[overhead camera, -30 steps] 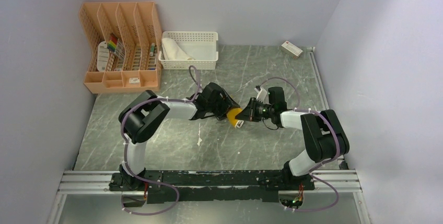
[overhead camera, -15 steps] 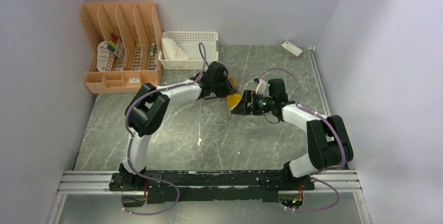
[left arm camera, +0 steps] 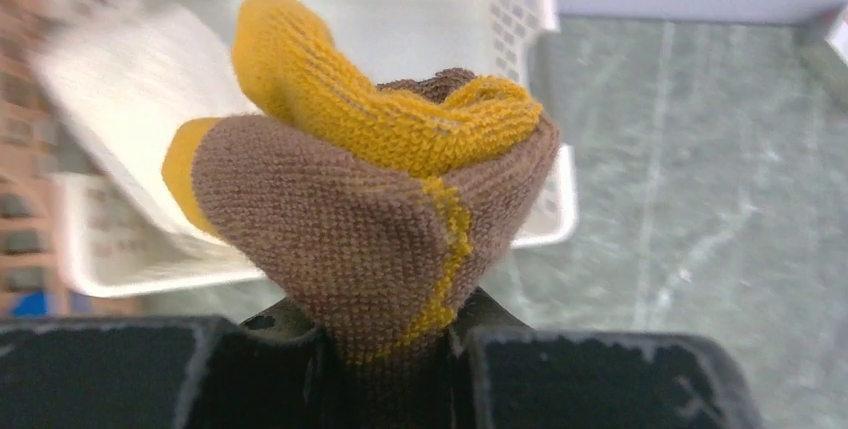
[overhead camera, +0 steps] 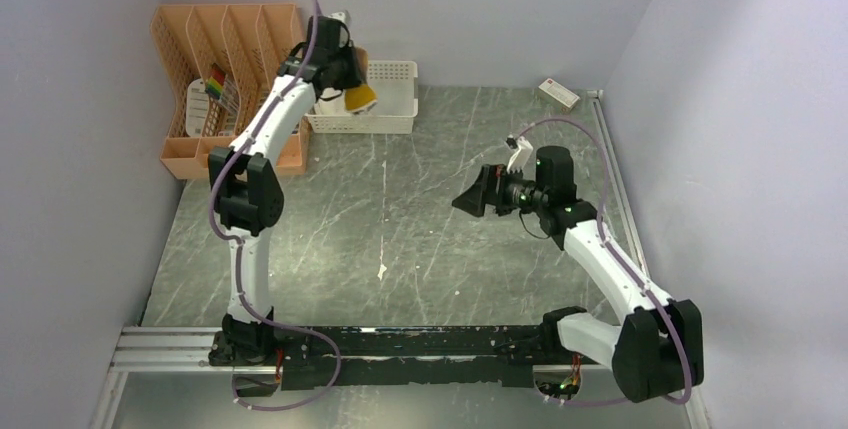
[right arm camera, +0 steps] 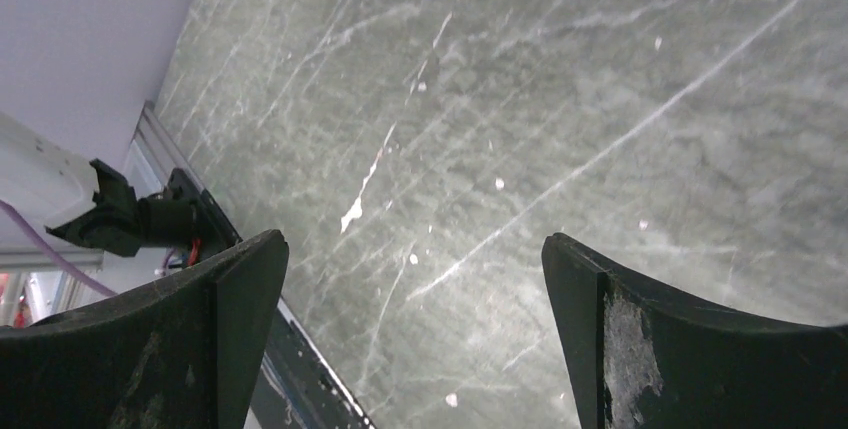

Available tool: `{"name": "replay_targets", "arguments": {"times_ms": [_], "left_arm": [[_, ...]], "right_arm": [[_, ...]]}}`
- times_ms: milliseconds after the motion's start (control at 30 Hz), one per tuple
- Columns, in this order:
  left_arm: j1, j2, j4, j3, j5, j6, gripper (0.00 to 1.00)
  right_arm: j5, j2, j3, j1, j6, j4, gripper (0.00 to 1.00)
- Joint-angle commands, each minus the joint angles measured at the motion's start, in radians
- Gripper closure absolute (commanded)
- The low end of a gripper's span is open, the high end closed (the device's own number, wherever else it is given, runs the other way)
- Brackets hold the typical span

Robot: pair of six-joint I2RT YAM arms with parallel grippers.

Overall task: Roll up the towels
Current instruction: Flatten out the towel at the center of the board, then place the towel in the bin.

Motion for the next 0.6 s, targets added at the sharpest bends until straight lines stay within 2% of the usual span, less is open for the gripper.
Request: {"name": "replay_targets", "arguments": {"times_ms": [0,133,233,433,567], "left_arm": [[0.029,0.033,0.02,0.034,-0.065,0.214,0.88],[0.069,0.098,0.075,0.093,-0.053,0.242,0.87],[0.074,0.156,0.127,0.124,-0.12,0.28,0.9],[0.076,0.168,0.363,0.028,-0.163,0.291,0.89],[0.076,0.187,0.466,0.016,-0.122,0.253,0.87]], "right_arm": [[-0.02,-0.068,-0.07,0.002,0.017,-0.062,0.0],[-0.013,-0.126,-0.095,0.002,0.005,-0.111,0.0],[-0.006,-0.162,-0.107,0.003,-0.003,-0.14,0.0],[0.001,-0.198,-0.147,0.003,-0.012,-0.167,0.0],[-0.007,-0.23,-0.169,0.002,0.009,-0.165,0.0]]}}
